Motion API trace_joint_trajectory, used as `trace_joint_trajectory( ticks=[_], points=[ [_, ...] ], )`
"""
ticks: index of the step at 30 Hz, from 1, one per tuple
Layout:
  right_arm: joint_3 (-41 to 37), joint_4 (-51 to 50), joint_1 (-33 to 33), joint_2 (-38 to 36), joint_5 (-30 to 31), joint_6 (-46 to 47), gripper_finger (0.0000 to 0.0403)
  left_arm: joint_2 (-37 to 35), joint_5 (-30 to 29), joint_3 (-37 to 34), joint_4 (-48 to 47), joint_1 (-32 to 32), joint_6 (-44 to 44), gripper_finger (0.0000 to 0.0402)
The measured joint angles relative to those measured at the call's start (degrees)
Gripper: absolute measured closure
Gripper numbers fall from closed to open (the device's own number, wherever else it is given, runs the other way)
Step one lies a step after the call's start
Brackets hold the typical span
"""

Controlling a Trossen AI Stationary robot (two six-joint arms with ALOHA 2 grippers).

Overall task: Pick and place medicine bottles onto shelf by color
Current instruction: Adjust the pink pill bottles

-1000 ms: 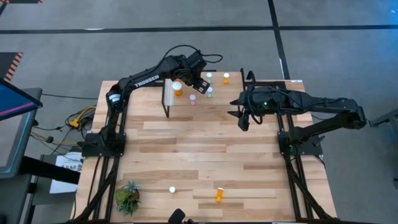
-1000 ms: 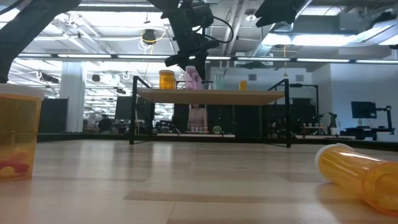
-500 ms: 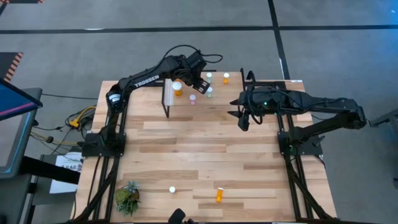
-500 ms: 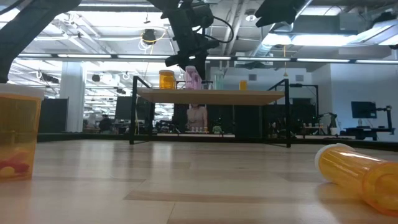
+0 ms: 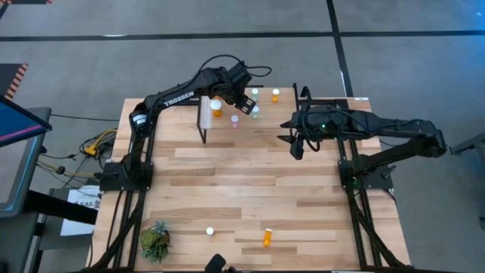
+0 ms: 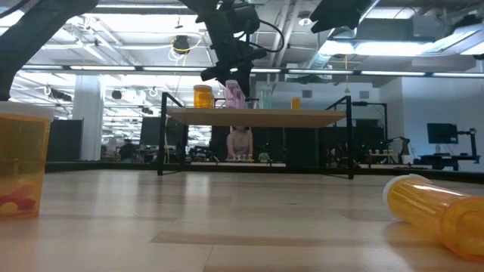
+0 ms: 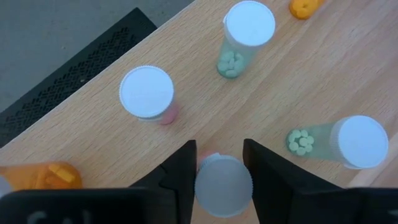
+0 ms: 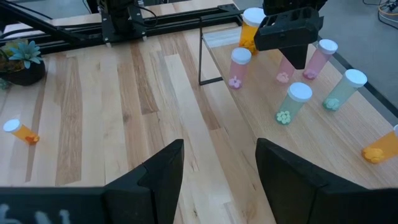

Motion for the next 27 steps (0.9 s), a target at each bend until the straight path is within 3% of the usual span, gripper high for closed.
trace_joint_trajectory(
  ticks=[11,17,27],
  points=[
    [0.0,0.0,0.0,0.0,0.0,0.0,0.0182,0.0,0.0,0.0,0.6,0.0,0.7,0.0214],
    [0.0,0.0,0.0,0.0,0.0,0.0,0.0182,0.0,-0.1,0.5,1.0,0.0,2.3,0.0191],
    [0.0,-0.4,0.0,0.0,0.0,0.0,0.0182,-0.3,-5.3,13.2,-10.9,-1.8,4.9,0.0181]
  ],
)
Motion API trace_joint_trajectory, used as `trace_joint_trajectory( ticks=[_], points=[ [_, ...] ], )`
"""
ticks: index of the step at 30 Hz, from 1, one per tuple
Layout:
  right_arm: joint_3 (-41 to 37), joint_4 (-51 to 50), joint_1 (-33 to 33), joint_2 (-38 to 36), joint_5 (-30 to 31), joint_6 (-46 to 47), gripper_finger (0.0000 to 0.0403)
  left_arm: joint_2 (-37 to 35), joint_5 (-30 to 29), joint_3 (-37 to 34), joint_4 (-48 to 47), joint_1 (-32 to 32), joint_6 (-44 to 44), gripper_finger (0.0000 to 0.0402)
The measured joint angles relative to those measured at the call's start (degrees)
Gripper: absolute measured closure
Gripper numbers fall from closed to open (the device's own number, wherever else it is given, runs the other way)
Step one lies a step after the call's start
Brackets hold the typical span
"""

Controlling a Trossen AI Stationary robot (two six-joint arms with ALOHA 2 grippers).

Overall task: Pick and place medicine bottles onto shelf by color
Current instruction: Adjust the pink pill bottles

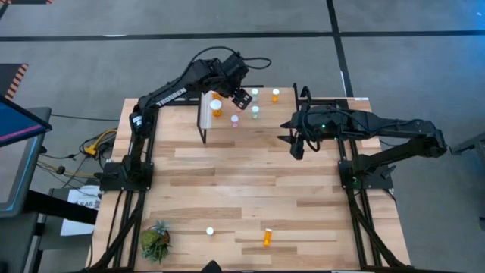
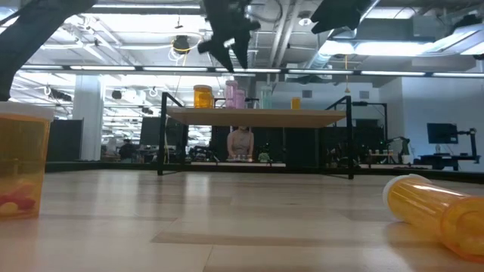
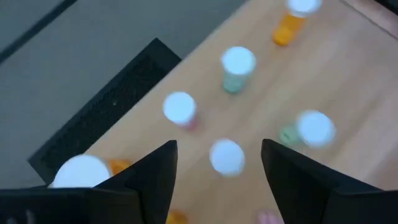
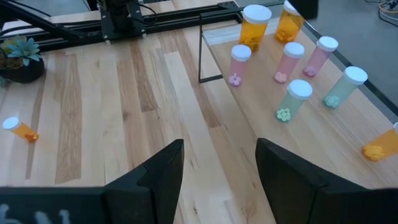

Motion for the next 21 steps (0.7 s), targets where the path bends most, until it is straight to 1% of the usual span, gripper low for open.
trace_joint_trajectory(
  ticks=[3,7,10,15,19,21],
  points=[
    [0.0,-0.2,0.0,0.0,0.0,0.4,0.0182,-0.3,-0.4,2.5,-3.7,-2.2,2.4,0.0181],
    [0.0,-0.3,0.0,0.0,0.0,0.5,0.0182,-1.2,0.0,1.4,-9.5,-5.8,6.3,0.0181],
    [0.0,-0.2,0.0,0.0,0.0,0.6,0.0182,-1.3,-0.3,1.2,-14.7,-8.9,7.5,0.0181],
    [0.0,0.1,0.0,0.0,0.0,1.0,0.0182,-1.2,-0.8,1.1,-14.7,-12.6,9.4,0.0181],
    [0.0,0.1,0.0,0.0,0.0,1.1,0.0182,-1.2,0.3,1.1,-14.6,-13.3,11.3,0.0181],
    [0.0,-0.2,0.0,0.0,0.0,1.1,0.0182,-1.1,0.2,1.1,-13.2,-13.4,12.0,0.0181]
  ],
)
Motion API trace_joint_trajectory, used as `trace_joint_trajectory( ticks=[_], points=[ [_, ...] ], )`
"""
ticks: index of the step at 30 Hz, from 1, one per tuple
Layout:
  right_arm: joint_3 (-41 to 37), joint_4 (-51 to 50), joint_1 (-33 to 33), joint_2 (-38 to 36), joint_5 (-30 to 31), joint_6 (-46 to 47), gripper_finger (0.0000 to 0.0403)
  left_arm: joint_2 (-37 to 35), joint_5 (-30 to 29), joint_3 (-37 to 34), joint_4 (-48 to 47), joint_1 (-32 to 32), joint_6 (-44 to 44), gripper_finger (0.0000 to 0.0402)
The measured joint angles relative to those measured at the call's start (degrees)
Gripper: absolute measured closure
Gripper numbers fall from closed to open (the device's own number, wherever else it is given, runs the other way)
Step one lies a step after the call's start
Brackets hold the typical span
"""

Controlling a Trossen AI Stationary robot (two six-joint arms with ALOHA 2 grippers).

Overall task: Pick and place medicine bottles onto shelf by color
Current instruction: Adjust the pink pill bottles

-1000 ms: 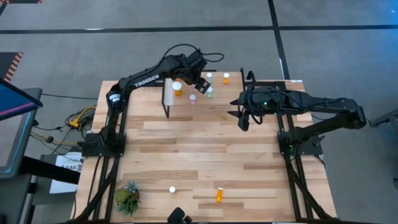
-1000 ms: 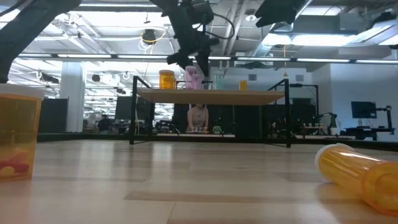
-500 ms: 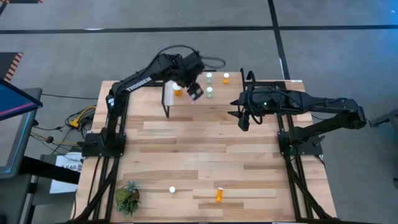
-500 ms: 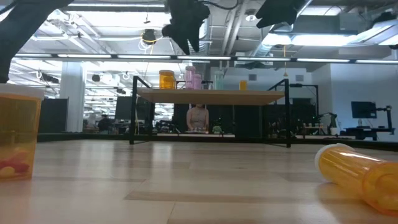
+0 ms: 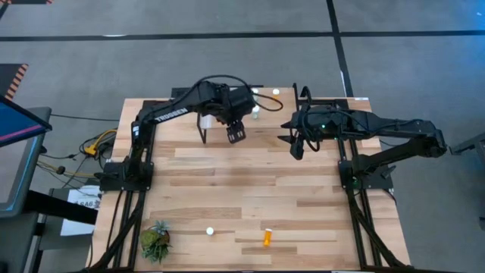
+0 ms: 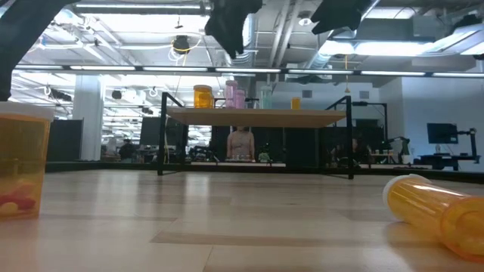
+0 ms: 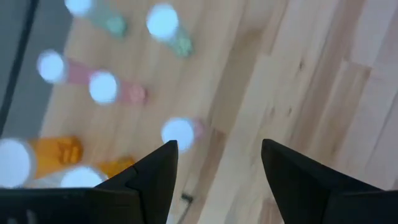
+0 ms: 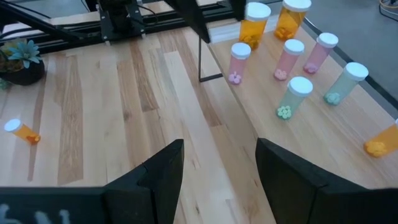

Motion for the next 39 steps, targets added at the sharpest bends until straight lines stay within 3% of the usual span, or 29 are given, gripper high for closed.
trace_joint_trajectory(
  ticks=[12,19,31,39],
  points=[
    [0.0,-0.5,0.7,0.0,0.0,-0.2,0.0182,-3.8,3.7,-0.3,7.1,-1.2,1.9,0.0214],
    [0.0,0.4,2.4,0.0,0.0,-0.2,0.0182,-4.4,2.5,-8.7,10.5,-1.3,2.3,0.0221],
    [0.0,0.9,2.5,0.0,0.0,-0.2,0.0182,-17.1,2.7,-27.7,25.4,-0.1,-0.1,0.0221],
    [0.0,3.1,2.5,0.0,0.0,-0.2,0.0182,-16.2,-2.0,-30.8,26.5,1.6,-8.0,0.022]
  ],
)
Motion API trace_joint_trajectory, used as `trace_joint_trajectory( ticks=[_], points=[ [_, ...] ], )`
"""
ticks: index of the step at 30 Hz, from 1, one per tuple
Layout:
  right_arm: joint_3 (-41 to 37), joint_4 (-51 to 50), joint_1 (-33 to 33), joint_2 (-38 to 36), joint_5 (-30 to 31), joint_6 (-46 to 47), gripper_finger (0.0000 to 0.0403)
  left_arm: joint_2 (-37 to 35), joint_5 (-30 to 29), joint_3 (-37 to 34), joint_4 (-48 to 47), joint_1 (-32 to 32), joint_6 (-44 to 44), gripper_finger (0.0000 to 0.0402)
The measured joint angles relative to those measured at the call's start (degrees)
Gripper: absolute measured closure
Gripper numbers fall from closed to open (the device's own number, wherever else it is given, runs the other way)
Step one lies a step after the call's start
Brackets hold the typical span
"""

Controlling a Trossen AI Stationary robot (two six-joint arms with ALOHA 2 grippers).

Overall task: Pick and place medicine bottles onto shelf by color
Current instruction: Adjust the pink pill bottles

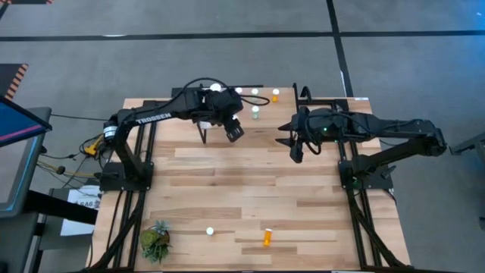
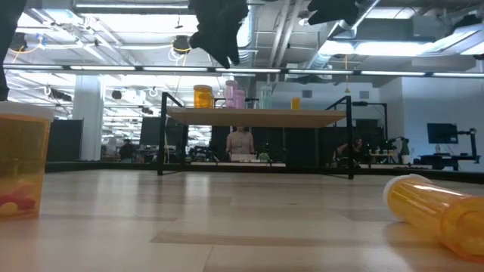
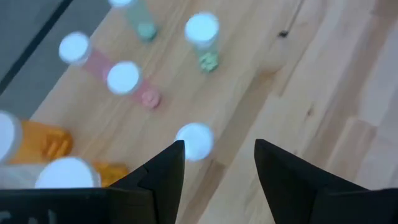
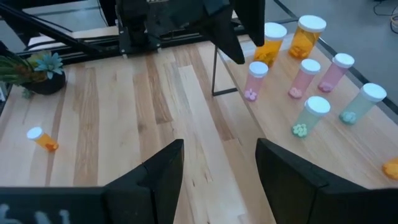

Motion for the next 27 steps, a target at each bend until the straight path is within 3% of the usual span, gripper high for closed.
trace_joint_trajectory(
  ticks=[8,15,23,27],
  points=[
    [0.0,0.1,0.0,0.0,0.0,-0.4,0.0182,0.6,-3.1,0.7,0.1,0.0,1.2,0.0187],
    [0.0,0.1,0.0,0.0,0.0,-0.4,0.0182,0.7,-0.8,0.7,0.2,-0.1,-0.8,0.0151],
    [0.0,0.1,0.0,0.0,0.0,-0.4,0.0182,0.9,6.7,0.7,-1.0,3.8,-5.2,0.0149],
    [0.0,0.1,0.0,0.0,0.0,-0.5,0.0182,0.9,7.2,0.7,-1.1,5.2,-5.3,0.0149]
  ],
)
